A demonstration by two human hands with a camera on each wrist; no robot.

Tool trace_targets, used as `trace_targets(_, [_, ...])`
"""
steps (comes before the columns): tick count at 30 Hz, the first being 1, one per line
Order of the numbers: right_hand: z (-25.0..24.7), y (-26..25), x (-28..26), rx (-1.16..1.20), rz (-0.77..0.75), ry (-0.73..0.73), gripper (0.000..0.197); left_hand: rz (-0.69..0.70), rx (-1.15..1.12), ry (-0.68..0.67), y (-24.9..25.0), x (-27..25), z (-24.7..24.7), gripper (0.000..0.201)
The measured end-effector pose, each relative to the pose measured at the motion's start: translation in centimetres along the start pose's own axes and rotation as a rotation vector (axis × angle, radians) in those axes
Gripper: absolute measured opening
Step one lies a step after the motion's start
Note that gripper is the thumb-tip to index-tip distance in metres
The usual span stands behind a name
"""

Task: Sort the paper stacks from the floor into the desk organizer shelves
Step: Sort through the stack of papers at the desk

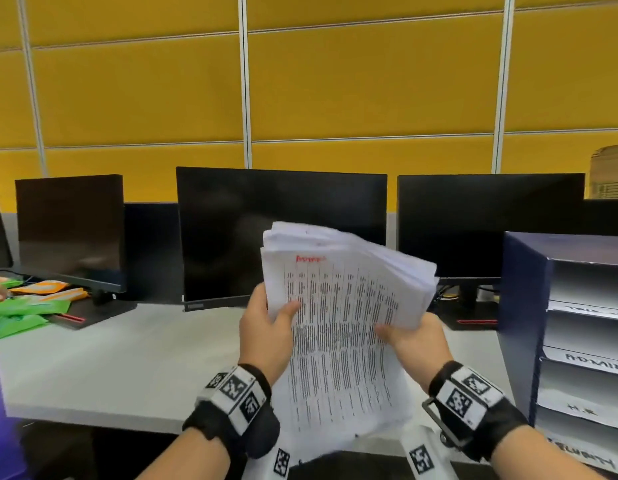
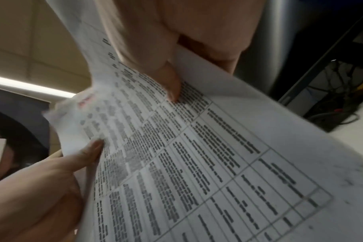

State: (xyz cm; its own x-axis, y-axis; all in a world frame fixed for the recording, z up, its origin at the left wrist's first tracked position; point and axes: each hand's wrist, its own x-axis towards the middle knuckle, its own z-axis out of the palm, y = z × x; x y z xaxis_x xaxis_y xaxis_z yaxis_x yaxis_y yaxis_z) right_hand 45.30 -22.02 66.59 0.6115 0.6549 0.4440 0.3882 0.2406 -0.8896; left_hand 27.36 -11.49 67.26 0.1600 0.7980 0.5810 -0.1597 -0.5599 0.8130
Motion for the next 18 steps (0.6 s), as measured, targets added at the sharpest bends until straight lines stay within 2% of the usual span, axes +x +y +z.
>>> trace_targets(4, [0.2,-2.2,1.1,0.002,-0.048,0.091,0.028,0.147,0.073,0.099,2.1,1.3,1.0,0.005])
trace_targets(8, [0.4,-2.8,1.6,-0.184,-0.094,0.151,0.003,0.162,0.137,0.138,3.2,1.7,2.0,0.012])
trace_targets(9, [0.6,-2.7,1.3,-0.218,-0.112,0.162,0.004,0.156,0.133,0.135,3.1,1.5,2.3,0.009])
trace_targets(10, [0.8,-2.6,1.2,-0.216,-0.132,0.167,0.004,0.148,0.118,0.125,3.1,1.3,2.5,0.007])
trace_targets(13, [1.1,-2.4,0.5,-0.182,-0.177,0.164,0.007,0.099,0.077,0.038,1.9,0.9,3.2,0.036])
trace_targets(15, [1.0,-2.0,0.5,-0.112,-0.135,0.081,0.013,0.041,0.115,-0.022,0.8,0.5,3.2,0.045])
trace_targets(18, [1.0,-1.0,0.3,-0.079,-0.091,-0.046,0.033,-0.054,0.168,-0.123,-0.9,-0.5,3.2,0.046])
